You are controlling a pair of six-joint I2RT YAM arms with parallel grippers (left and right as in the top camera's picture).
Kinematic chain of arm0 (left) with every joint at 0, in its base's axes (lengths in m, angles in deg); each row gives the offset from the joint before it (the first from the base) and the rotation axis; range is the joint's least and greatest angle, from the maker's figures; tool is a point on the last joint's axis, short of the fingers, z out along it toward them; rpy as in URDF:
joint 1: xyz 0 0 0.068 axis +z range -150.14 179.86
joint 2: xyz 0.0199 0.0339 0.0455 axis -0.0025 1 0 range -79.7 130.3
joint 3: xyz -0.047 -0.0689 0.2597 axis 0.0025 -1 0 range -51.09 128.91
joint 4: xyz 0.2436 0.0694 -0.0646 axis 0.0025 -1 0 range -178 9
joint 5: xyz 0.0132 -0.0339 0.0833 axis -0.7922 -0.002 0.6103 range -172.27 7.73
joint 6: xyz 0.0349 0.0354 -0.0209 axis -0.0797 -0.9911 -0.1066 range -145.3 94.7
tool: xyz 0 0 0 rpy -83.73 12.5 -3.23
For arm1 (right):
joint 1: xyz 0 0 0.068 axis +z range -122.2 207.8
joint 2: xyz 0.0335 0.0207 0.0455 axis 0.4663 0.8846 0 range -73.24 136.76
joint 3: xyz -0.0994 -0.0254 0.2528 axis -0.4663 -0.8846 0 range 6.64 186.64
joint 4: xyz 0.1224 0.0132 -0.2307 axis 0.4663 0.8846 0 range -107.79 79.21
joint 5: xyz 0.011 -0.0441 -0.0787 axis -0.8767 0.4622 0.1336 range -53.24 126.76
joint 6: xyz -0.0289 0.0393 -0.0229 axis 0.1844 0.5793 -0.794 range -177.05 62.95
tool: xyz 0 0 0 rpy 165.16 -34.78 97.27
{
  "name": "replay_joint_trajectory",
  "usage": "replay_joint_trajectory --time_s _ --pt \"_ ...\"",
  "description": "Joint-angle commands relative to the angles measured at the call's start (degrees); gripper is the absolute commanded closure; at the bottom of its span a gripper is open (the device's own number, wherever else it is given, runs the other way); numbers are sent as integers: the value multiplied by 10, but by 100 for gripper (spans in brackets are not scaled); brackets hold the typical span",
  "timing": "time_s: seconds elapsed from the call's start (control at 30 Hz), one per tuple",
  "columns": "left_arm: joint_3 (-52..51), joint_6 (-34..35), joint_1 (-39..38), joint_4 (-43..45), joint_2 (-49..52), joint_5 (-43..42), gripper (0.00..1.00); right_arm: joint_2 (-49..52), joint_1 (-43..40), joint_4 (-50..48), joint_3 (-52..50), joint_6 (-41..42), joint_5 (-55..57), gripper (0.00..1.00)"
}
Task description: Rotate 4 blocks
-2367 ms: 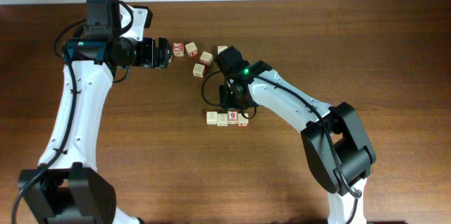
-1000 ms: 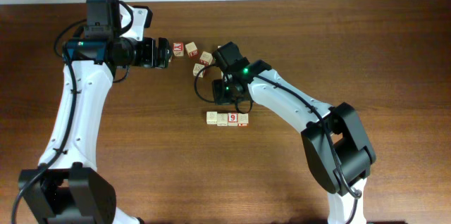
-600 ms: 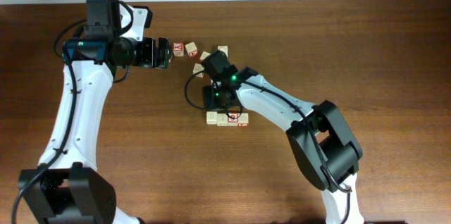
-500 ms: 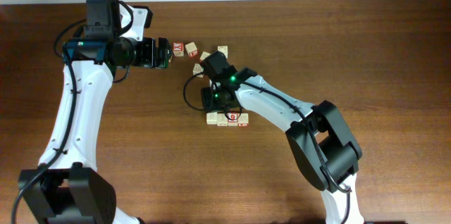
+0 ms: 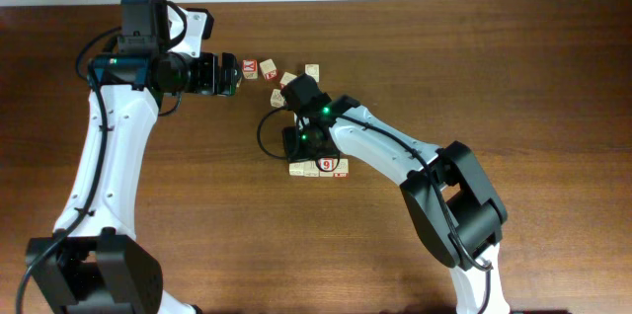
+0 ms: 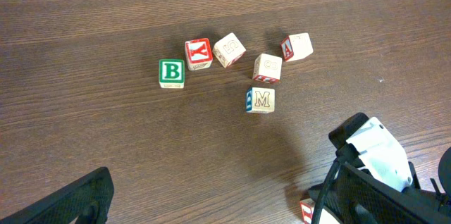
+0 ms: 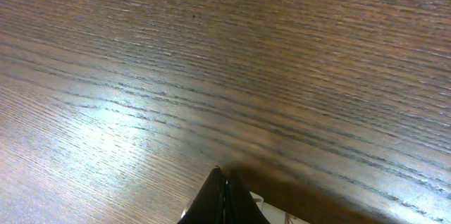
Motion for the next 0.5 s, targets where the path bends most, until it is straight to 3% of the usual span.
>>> replay_joint_trajectory --time_s 0.0,0.2,0.4,0.47 --pt "9 3 0 1 2 0 1 2 6 3 8 3 -5 96" --pt "9 3 0 1 2 0 1 2 -22 -2 60 -28 15 95" --pt "9 3 0 1 2 0 1 1 -89 149 201 -86 -25 94" --pt "9 3 0 1 2 0 1 1 -102 171 214 -98 -53 86"
